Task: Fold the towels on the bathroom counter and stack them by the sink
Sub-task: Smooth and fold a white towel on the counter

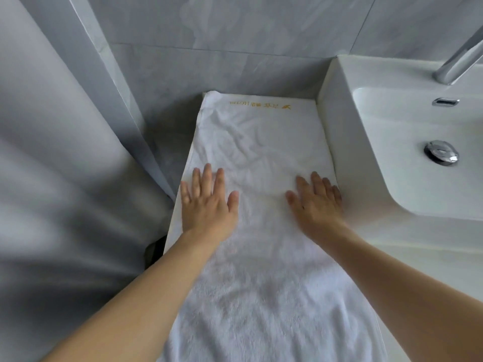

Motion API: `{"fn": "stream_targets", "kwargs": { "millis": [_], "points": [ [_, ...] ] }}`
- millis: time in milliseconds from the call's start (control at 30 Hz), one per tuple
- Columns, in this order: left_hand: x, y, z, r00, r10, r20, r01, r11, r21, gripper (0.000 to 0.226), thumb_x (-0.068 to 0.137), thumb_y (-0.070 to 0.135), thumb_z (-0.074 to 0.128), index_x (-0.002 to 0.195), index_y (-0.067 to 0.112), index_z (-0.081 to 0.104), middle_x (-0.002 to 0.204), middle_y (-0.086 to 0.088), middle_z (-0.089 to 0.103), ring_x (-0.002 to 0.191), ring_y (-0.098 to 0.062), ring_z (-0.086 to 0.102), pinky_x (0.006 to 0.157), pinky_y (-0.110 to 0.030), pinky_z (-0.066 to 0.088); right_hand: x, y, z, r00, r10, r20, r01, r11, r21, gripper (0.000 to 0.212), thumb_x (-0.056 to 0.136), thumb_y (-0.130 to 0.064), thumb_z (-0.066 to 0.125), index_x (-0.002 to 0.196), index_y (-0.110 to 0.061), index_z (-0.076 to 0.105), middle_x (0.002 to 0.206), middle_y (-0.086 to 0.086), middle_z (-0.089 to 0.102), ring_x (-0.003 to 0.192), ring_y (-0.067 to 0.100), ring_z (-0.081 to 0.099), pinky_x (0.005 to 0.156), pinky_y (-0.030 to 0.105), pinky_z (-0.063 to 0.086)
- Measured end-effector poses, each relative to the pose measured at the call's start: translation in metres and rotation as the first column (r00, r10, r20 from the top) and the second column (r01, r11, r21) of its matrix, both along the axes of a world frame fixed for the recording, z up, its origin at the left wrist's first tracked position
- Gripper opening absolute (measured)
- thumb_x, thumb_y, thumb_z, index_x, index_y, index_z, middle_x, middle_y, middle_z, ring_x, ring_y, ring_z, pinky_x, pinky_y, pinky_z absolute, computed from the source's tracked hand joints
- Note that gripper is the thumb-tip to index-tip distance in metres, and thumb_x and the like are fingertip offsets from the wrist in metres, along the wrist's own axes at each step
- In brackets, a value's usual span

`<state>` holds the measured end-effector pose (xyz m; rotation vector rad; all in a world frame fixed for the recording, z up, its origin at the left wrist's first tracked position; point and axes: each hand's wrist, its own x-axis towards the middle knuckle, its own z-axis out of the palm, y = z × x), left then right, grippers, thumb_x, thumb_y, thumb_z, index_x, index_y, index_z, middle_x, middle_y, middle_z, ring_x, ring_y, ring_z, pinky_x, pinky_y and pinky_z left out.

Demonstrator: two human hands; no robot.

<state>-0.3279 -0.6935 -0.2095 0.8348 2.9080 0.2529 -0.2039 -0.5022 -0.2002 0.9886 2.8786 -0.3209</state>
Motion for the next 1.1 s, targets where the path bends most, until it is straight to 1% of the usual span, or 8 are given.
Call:
{"fn": "stream_targets", "kwargs": {
  "millis": [133,400,533,600,800,967,1033,1100],
  "points": [
    [-0.047,0.053,0.012,0.991,-0.126,-0.038,0.127,0.991,0.03,0.059,0.102,0.047,0.015,0.158,0.03,0.004,0.166,-0.001,-0.009,0.152,-0.023,-0.014,0.12,-0.048,-0.012,-0.054,0.032,0.015,0.981,0.131,-0.141,-0.126,0.991,0.046,0.055,0.101,-0.049,0.021,0.154,-0.032,0.018,0.163,0.002,0.006,0.15,0.024,0.003,0.12,0.042,0.0],
    [-0.102,0.06,-0.014,0.987,-0.119,0.106,0.131,0.985,-0.11,0.07,0.094,0.063,0.011,0.155,0.036,-0.011,0.163,0.004,-0.024,0.148,-0.021,-0.026,0.118,-0.049,-0.018,-0.119,0.094,-0.021,0.999,0.028,0.044,-0.029,0.999,0.029,0.064,0.095,-0.063,0.014,0.154,-0.039,0.002,0.163,-0.001,-0.009,0.149,0.026,-0.01,0.12,0.045,-0.007],
    [-0.143,0.102,-0.002,0.995,-0.083,-0.064,0.078,0.995,-0.067,0.069,0.096,0.053,0.018,0.157,0.026,0.001,0.166,-0.001,-0.01,0.151,-0.026,-0.017,0.117,-0.05,-0.017,-0.141,0.109,-0.017,0.997,-0.065,-0.049,0.062,0.996,-0.062,0.06,0.089,-0.065,0.033,0.144,-0.041,0.028,0.157,0.002,0.017,0.146,0.024,0.008,0.117,0.041,0.002],
    [-0.169,0.131,0.005,0.992,-0.121,-0.035,0.119,0.991,-0.055,0.065,0.1,0.052,0.018,0.158,0.028,0.003,0.166,-0.001,-0.009,0.151,-0.025,-0.016,0.118,-0.052,-0.014,-0.162,0.12,-0.009,0.988,-0.088,-0.127,0.088,0.996,-0.008,0.055,0.092,-0.059,0.035,0.139,-0.032,0.034,0.146,0.008,0.03,0.139,0.028,0.021,0.116,0.042,0.009],
    [-0.197,0.138,-0.024,0.994,-0.111,0.003,0.111,0.991,-0.069,0.076,0.088,0.073,0.005,0.155,0.041,-0.007,0.165,0.003,-0.016,0.15,-0.024,-0.021,0.118,-0.056,-0.014,-0.185,0.147,-0.03,0.999,-0.037,-0.027,0.039,0.996,0.086,0.067,0.094,-0.064,0.018,0.155,-0.037,0.006,0.163,0.007,-0.001,0.15,0.027,-0.005,0.119,0.045,-0.004],
    [-0.215,0.145,-0.009,0.999,-0.004,0.037,0.009,0.99,-0.14,0.075,0.095,0.068,0.006,0.157,0.029,-0.007,0.165,-0.007,-0.016,0.15,-0.028,-0.02,0.119,-0.054,-0.011,-0.184,0.144,-0.026,0.998,-0.058,0.005,0.057,0.993,0.108,0.07,0.093,-0.063,0.016,0.155,-0.035,0.002,0.163,0.008,-0.004,0.15,0.025,-0.007,0.12,0.044,-0.007],
    [-0.216,0.155,-0.006,0.993,-0.116,0.004,0.116,0.99,-0.086,0.07,0.099,0.061,0.008,0.158,0.026,-0.001,0.166,-0.003,-0.011,0.151,-0.025,-0.016,0.121,-0.049,-0.011,-0.181,0.139,-0.023,0.999,0.033,-0.032,-0.028,0.99,0.135,0.068,0.096,-0.059,0.012,0.156,-0.03,0.002,0.163,0.006,-0.006,0.15,0.023,-0.009,0.119,0.042,-0.011],
    [-0.214,0.16,-0.01,0.976,-0.216,0.01,0.216,0.976,-0.042,0.069,0.098,0.062,0.008,0.158,0.03,-0.003,0.166,0.003,-0.013,0.151,-0.019,-0.018,0.121,-0.045,-0.013,-0.181,0.14,-0.019,0.963,0.256,-0.089,-0.245,0.962,0.12,0.065,0.097,-0.055,0.009,0.156,-0.027,0.004,0.164,-0.001,-0.007,0.15,0.016,-0.008,0.12,0.036,-0.012]
  ]
}}
